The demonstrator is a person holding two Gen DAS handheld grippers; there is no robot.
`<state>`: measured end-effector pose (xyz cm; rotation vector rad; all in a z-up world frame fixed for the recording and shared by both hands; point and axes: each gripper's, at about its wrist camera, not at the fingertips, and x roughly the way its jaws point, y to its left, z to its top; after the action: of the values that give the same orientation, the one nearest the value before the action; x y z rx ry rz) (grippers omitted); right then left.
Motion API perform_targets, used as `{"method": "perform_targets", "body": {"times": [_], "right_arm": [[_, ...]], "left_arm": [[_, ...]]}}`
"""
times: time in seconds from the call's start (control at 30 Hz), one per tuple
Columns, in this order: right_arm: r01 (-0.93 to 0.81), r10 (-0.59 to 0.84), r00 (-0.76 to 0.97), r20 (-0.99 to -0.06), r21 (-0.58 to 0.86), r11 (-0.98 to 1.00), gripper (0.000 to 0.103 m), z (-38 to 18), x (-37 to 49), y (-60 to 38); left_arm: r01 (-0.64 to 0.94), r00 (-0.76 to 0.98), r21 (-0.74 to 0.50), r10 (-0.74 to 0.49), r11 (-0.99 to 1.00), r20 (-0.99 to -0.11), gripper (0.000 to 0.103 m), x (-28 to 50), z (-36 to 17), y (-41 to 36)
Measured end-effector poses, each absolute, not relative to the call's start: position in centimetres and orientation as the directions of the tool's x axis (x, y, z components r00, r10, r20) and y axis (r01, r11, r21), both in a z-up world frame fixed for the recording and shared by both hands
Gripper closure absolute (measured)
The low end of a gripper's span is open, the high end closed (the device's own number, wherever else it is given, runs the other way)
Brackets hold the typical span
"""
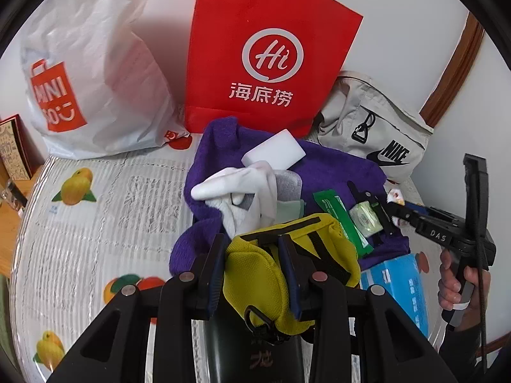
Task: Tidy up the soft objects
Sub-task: 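Lower the packet onto the towel with the right while the left sets down the yellow bag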
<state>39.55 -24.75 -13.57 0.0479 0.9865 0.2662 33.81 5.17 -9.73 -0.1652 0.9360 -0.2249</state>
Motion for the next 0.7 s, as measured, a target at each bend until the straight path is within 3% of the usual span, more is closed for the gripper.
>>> {"method": "perform_targets", "body": {"times": [0.33,0.5,0.57,0.7], "right_arm": [[-0.197,0.240,0.464,-0.853,0.165,0.966,0.069,-15.9,41.0,-25.3],[-0.212,0.255,0.459,-0.851,0.173,0.962,0.057,-16.3,40.9,-25.3],[-0.229,0.253,0.468,-0.847,0.161,0.960,0.047,-16.0,40.7,-25.2],[-0.248,0.237,0.480,-0.844,0.129,0.960,0.044,-15.5,40.2,-25.1]], "left_arm": [[0.137,0.564,-0.222,-0.260,0.965,-0.784,0.071,35.9,-10.2,3.6],[0.139,0.561,-0.221,-0.260,0.965,-0.786,0.071,37.2,-10.5,2.2],[0.145,0.560,-0.203,-0.250,0.968,-0.790,0.071,37.6,-10.7,1.6],[0.161,0.558,-0.183,-0.242,0.970,-0.793,0.070,38.2,-10.9,0.5]]}}
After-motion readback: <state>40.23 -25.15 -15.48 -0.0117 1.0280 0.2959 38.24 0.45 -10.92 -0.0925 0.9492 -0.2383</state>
